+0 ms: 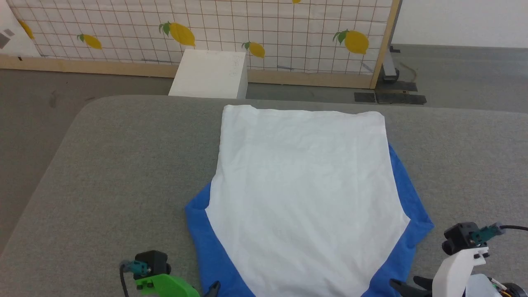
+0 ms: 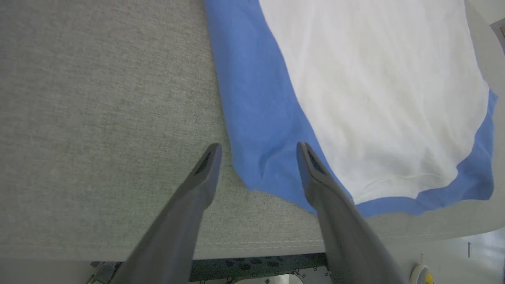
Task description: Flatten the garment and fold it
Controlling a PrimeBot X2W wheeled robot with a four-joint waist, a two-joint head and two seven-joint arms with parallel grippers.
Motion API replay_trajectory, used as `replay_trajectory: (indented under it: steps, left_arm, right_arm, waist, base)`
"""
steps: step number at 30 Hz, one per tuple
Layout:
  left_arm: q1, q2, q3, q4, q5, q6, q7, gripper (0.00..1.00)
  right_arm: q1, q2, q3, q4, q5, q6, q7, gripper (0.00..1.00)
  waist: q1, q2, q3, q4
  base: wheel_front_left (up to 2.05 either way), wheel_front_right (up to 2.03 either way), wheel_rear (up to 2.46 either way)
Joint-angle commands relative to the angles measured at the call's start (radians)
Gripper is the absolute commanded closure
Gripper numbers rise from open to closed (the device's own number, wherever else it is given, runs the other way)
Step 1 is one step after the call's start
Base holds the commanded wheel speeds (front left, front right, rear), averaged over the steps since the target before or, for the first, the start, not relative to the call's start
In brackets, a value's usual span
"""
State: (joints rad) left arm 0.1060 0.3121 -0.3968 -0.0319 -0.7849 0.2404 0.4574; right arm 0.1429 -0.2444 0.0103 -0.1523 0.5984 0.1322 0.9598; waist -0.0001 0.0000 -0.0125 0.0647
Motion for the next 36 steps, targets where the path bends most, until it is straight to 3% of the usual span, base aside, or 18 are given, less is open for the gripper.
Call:
replay_trajectory:
  steps: [1,6,12,17,27,36]
  left_arm:
    - [0.004,0.006,0.006,-0.005,-0.001,0.008,-0.004,0.0]
    - [-0.017,0.005,0.048,-0.026,0.04,0.0,-0.132,0.0]
    - [-0.074,0.0,0.127,-0.055,0.149,-0.022,-0.437,0.0]
    - [-0.117,-0.004,0.159,-0.07,0.243,-0.036,-0.658,0.0]
    - [-0.204,-0.055,0.19,-0.155,0.435,-0.062,-0.719,0.0]
    - [-0.23,-0.142,0.227,-0.176,0.533,-0.12,-0.719,0.0]
  right_arm:
    - [-0.015,0.004,-0.005,-0.001,-0.006,-0.002,-0.011,0.0]
    - [-0.04,0.024,-0.048,-0.001,-0.009,-0.002,-0.063,0.0]
    - [-0.151,0.073,-0.163,0.018,-0.07,-0.002,-0.205,0.0]
    - [-0.332,0.079,-0.224,0.111,-0.138,-0.002,-0.273,0.0]
    - [-0.672,-0.015,-0.194,0.389,-0.306,-0.002,-0.218,0.0]
    - [-0.815,-0.082,-0.096,0.532,-0.415,-0.002,-0.12,0.0]
  waist:
    - [0.0001,0.0,-0.001,0.0]
    - [0.0001,0.0,0.002,-0.001]
    - [0.0001,0.0,0.046,-0.005]
    - [0.0001,0.0,0.118,-0.008]
    - [0.0001,0.0,0.294,0.046]
    - [0.0001,0.0,0.397,0.083]
  base:
    - [0.0,0.0,0.0]
    - [0.0,0.0,0.0]
    - [0.0,0.0,0.0]
    - [0.0,0.0,0.0]
    - [0.0,0.0,0.0]
    - [0.0,0.0,0.0]
